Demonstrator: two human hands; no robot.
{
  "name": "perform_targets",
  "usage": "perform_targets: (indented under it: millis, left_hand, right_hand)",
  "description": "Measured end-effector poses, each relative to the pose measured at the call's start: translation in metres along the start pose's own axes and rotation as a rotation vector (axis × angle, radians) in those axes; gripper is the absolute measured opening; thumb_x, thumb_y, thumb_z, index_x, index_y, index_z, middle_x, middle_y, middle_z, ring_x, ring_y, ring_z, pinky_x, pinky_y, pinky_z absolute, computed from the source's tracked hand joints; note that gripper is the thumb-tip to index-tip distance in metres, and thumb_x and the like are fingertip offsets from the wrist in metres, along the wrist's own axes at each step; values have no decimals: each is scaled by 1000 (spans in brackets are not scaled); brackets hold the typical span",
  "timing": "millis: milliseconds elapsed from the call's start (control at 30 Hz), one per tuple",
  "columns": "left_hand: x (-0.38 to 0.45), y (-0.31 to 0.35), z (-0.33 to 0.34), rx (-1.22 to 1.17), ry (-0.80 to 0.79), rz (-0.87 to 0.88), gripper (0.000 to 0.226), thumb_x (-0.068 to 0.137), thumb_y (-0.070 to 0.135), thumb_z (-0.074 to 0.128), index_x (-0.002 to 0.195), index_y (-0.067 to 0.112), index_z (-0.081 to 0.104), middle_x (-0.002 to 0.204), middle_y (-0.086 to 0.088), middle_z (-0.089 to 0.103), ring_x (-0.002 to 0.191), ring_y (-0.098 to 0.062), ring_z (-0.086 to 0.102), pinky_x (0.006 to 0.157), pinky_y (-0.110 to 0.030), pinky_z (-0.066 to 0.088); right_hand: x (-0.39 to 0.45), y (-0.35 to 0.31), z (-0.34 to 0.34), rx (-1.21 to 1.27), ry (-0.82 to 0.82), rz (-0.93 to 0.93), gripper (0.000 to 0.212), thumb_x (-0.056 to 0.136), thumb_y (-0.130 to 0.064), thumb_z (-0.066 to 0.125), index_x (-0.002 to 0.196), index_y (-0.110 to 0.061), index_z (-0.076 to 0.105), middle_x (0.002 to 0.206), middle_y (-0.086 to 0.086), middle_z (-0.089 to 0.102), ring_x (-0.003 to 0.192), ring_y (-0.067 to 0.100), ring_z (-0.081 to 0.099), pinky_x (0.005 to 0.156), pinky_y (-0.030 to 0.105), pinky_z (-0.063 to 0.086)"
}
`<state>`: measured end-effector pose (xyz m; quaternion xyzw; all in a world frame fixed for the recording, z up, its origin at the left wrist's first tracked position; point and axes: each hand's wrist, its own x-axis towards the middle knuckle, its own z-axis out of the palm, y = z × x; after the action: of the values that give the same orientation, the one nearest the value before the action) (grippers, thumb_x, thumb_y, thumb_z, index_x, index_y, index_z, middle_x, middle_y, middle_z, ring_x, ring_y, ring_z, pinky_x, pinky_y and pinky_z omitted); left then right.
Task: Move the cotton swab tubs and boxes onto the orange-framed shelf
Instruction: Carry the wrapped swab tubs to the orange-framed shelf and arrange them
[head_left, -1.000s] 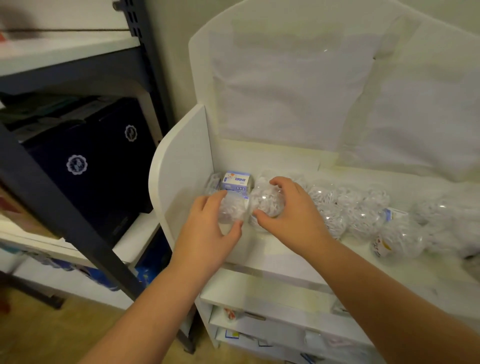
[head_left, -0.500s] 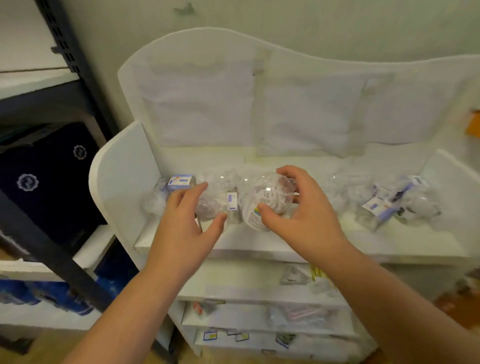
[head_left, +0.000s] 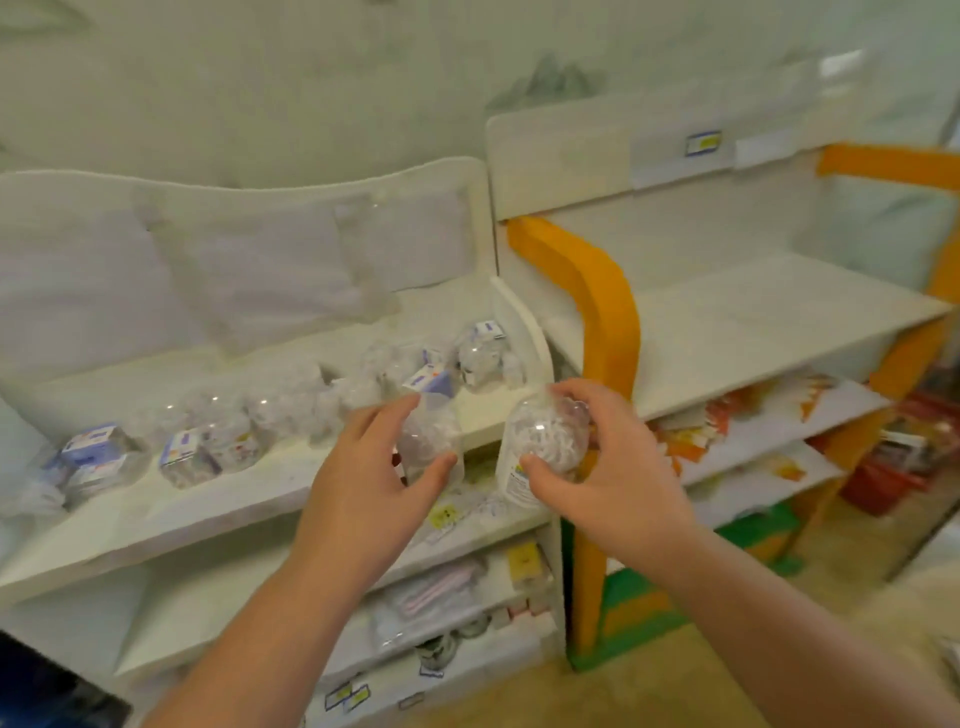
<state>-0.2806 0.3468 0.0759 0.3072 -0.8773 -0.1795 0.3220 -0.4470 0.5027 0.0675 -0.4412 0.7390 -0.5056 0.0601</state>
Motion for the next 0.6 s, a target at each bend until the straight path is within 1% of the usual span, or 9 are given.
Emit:
perform_targets:
  millis: [67, 133, 233, 333, 433, 533, 600]
  left_hand:
    - [5, 32, 23, -23, -33, 40, 60, 82, 53, 65, 136, 44, 41, 129, 21, 42, 111, 0, 47, 89, -26, 46]
    - [11, 62, 47, -37, -66, 68, 62, 82, 54, 64, 138, 43, 39, 133, 24, 38, 117, 1, 43, 94, -27, 45]
    - [22, 103, 81, -68, -127, 114, 61, 83, 52, 64, 138, 44, 39, 130, 24, 39, 113, 4, 41, 92, -26, 45]
    - [35, 136, 114, -106, -182, 169, 54, 83, 51, 64, 133, 49, 41, 123, 25, 41, 111, 4, 42, 89, -22, 41]
    - [52, 158, 151, -95, -216, 206, 59, 84, 54, 61, 139, 44, 39, 130, 20, 41, 116, 1, 42, 95, -25, 42]
    - [71, 175, 188, -89, -222, 206, 65, 85, 54, 60, 143, 39, 36, 134, 18, 40, 111, 6, 36, 93, -20, 38]
    - [88, 183, 212, -94, -223, 195, 65, 84, 53, 61, 143, 38, 37, 134, 17, 41, 111, 5, 37, 91, -18, 33]
  right_hand:
    - [-10, 17, -37, -20, 26, 31, 63, 75, -48, 74, 121, -58, 33, 125, -27, 45, 116, 0, 47, 98, 34, 48]
    - [-17, 35, -70, -39, 55, 64, 65, 75, -47, 73, 123, -59, 32, 125, -27, 43, 116, 1, 45, 98, 35, 48]
    - [-18, 64, -113, -78, 110, 112, 67, 76, -47, 73, 130, -52, 34, 127, -22, 44, 118, 6, 47, 98, 38, 49]
    - [-14, 94, -150, -139, 161, 149, 67, 78, -45, 74, 134, -45, 36, 126, -19, 46, 116, 5, 47, 97, 30, 46]
    - [-3, 124, -177, -177, 202, 173, 66, 78, -44, 74, 133, -44, 37, 124, -18, 45, 113, 4, 47, 92, 25, 44]
    - [19, 155, -197, -177, 220, 192, 66, 77, -45, 74, 132, -45, 38, 126, -17, 45, 113, 5, 47, 92, 29, 46]
    - [38, 175, -208, -168, 222, 204, 66, 78, -44, 74, 132, -46, 37, 127, -17, 44, 114, 6, 47, 92, 28, 46]
